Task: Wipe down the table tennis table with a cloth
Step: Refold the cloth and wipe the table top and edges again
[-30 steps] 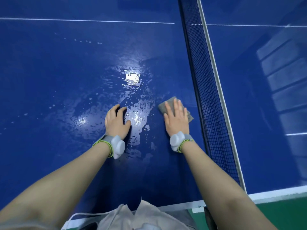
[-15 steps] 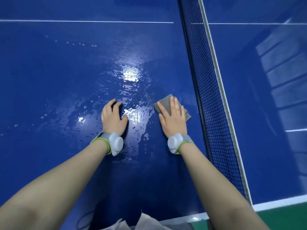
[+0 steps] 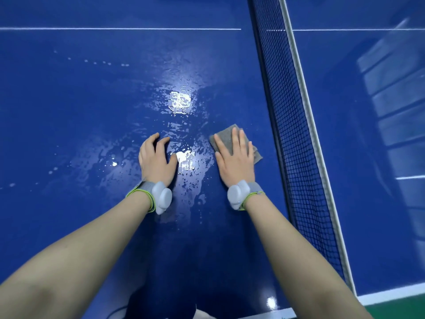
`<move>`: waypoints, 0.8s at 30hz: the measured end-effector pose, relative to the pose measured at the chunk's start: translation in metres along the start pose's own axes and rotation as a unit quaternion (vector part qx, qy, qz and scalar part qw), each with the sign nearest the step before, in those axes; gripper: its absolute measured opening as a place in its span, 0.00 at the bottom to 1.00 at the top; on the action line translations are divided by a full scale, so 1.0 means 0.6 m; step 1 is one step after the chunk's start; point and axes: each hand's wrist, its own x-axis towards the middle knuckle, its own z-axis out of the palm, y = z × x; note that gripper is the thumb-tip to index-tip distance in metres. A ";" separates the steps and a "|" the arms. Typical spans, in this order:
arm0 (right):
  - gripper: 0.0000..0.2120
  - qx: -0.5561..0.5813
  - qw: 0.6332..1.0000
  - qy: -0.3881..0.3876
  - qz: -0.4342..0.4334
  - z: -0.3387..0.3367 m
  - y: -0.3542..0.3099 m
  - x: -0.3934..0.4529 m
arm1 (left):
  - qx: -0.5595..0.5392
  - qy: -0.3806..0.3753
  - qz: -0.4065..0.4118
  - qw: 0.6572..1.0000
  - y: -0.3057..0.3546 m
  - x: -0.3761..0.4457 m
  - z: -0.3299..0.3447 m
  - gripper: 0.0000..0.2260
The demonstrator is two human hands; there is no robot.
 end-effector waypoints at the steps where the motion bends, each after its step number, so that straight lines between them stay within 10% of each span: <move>1: 0.26 -0.005 1.000 0.012 -0.006 0.000 0.018 0.005 | 0.001 0.003 0.000 1.000 0.002 0.003 0.001 0.19; 7: 0.23 0.026 0.973 0.004 0.230 -0.019 0.053 0.053 | 0.029 0.015 0.015 0.999 0.011 0.028 0.012 0.21; 16: 0.26 -0.007 0.999 0.019 -0.044 -0.005 0.016 0.080 | 0.157 0.024 0.016 0.987 0.024 0.056 0.034 0.23; 24: 0.27 0.019 0.978 0.021 0.208 -0.025 0.026 0.163 | 0.125 0.086 0.019 0.988 0.024 0.069 0.042 0.20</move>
